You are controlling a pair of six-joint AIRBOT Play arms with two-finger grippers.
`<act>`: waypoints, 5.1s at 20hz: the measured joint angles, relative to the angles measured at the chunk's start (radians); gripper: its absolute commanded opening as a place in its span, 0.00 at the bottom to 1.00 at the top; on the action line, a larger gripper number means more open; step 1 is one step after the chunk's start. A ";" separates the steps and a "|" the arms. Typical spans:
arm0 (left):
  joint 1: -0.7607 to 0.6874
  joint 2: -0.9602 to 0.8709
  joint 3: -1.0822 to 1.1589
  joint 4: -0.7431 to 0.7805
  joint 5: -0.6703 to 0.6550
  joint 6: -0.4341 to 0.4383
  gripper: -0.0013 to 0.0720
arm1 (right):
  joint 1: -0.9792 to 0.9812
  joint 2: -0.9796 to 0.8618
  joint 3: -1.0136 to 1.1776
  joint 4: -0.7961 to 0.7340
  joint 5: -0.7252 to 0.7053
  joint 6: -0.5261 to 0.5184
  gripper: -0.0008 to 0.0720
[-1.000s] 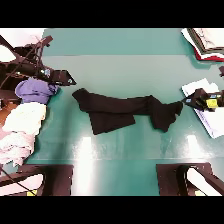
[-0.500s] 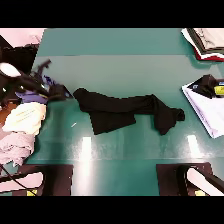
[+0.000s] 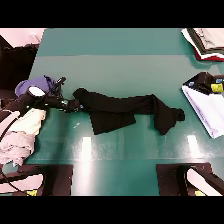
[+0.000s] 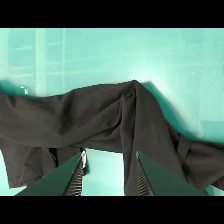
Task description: Fold the shirts.
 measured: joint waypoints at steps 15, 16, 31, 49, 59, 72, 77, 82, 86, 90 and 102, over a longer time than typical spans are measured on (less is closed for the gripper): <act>-0.023 0.083 0.185 0.011 -0.201 0.008 0.05 | 0.060 0.093 -0.197 -0.202 0.158 0.028 0.74; -0.023 0.104 0.206 0.013 -0.223 0.008 0.05 | 0.077 0.117 -0.251 -0.208 0.154 0.034 0.74; -0.023 0.168 0.259 0.022 -0.327 0.002 0.05 | 0.487 0.034 -0.586 -0.177 -0.338 0.234 0.54; 0.095 0.276 0.477 0.024 -0.434 -0.030 0.05 | 0.395 0.200 -0.295 -0.265 -0.308 0.248 0.04; 0.164 0.494 1.040 0.005 -0.525 -0.117 0.05 | 0.060 0.421 0.233 -0.328 0.016 0.218 0.04; 0.167 0.472 0.705 0.006 -0.518 -0.150 0.05 | 0.026 0.043 0.348 -0.238 0.296 0.156 0.04; 0.167 0.391 0.312 0.026 -0.429 -0.094 0.05 | 0.123 -0.150 0.143 -0.216 0.103 0.105 0.09; 0.167 0.355 0.188 0.067 -0.311 -0.076 0.05 | 0.177 -0.286 0.146 -0.208 -0.114 0.083 0.71; 0.167 0.348 0.166 0.079 -0.283 -0.072 0.05 | 0.142 -0.304 0.146 -0.209 -0.051 0.030 0.69; 0.167 0.346 0.159 0.084 -0.276 -0.071 0.05 | 0.093 -0.240 -0.036 -0.208 0.010 -0.013 0.61; 0.167 0.346 0.158 0.086 -0.296 -0.071 0.05 | 0.089 -0.245 -0.372 -0.188 -0.095 -0.043 0.37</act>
